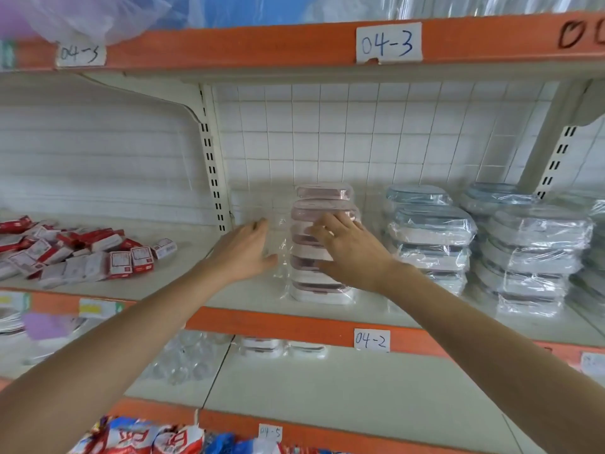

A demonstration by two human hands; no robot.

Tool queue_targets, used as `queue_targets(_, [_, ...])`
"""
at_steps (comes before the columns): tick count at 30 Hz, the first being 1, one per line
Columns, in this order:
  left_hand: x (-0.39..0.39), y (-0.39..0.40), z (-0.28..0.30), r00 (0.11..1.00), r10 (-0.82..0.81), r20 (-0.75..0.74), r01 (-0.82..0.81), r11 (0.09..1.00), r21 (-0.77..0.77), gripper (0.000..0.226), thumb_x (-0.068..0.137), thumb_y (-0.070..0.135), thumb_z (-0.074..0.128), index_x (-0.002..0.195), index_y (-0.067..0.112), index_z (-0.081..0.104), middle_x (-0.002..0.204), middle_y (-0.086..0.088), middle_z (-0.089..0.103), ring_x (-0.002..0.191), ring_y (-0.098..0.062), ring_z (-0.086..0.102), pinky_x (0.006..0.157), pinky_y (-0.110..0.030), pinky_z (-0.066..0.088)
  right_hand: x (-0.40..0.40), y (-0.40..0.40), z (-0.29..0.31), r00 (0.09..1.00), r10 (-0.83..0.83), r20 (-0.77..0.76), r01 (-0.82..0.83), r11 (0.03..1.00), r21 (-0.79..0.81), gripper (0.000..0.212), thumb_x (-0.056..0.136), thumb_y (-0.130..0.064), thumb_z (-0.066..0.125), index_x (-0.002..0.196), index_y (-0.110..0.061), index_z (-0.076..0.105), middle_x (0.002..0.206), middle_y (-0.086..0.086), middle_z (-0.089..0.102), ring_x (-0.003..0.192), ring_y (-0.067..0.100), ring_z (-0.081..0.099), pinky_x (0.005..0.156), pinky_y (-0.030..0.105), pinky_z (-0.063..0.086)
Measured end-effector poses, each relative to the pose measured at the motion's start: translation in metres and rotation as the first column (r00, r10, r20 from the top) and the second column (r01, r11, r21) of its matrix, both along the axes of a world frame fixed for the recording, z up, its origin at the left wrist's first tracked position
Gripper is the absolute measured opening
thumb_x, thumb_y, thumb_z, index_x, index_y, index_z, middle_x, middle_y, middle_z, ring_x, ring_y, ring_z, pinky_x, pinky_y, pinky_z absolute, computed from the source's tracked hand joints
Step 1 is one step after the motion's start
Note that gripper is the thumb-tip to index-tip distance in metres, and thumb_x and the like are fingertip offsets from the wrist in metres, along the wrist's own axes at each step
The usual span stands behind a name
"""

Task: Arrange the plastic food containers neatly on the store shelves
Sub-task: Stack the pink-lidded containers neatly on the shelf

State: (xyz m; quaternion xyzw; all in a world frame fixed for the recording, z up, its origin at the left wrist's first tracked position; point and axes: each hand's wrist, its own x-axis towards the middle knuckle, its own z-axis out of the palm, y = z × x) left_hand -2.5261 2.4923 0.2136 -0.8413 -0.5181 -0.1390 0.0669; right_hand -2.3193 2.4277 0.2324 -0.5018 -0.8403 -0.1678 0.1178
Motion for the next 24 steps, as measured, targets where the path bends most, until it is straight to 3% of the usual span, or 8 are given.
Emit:
queue_targets(5, [-0.016,-0.025,-0.018,0.992,-0.096,-0.08,0.099,0.995,0.029,0.036,0.089,0.039,0.055,0.112,0.013,0.048,0.117,-0.003,0.052,0.107,-0.021,0.05,0.087,-0.034,0.044,-0.024,-0.021,-0.033,0.997,0.022,0.075,-0.01,0.987,-0.16,0.055,0.093,-0.034,0.049,0.143,-0.019,0.032,0.142,-0.002,0.031,0.128,0.018,0.026,0.104,0.034,0.032])
queue_targets(12, [-0.069,-0.078,-0.072,0.98,-0.185,-0.067,0.187,0.982,0.016,0.024,0.088,0.032,0.052,0.104,0.015,0.056,0.103,-0.001,0.058,0.097,-0.021,0.057,0.079,-0.029,0.038,-0.078,-0.057,-0.088,0.997,0.036,0.07,-0.012,0.949,-0.315,0.051,0.093,-0.032,0.049,0.14,-0.018,0.036,0.137,0.002,0.038,0.128,0.02,0.033,0.101,0.034,0.034])
queue_targets(17, [-0.097,-0.118,-0.125,0.974,-0.171,-0.151,0.149,0.978,-0.145,0.039,0.092,0.035,0.049,0.124,0.013,0.05,0.125,-0.004,0.052,0.114,-0.022,0.051,0.093,-0.035,0.042,-0.102,-0.092,-0.137,0.997,0.023,0.08,0.018,0.878,-0.478,0.054,0.095,-0.034,0.047,0.143,-0.016,0.031,0.143,0.003,0.033,0.132,0.02,0.03,0.106,0.036,0.032])
queue_targets(24, [-0.096,-0.139,-0.16,0.96,-0.223,-0.172,0.174,0.95,-0.259,0.049,0.092,0.038,0.049,0.133,0.012,0.044,0.126,-0.006,0.05,0.111,-0.021,0.05,0.09,-0.033,0.042,-0.096,-0.115,-0.177,0.996,-0.085,0.029,0.085,0.803,-0.589,0.058,0.094,-0.032,0.05,0.146,-0.017,0.027,0.144,0.003,0.033,0.132,0.02,0.032,0.106,0.036,0.034])
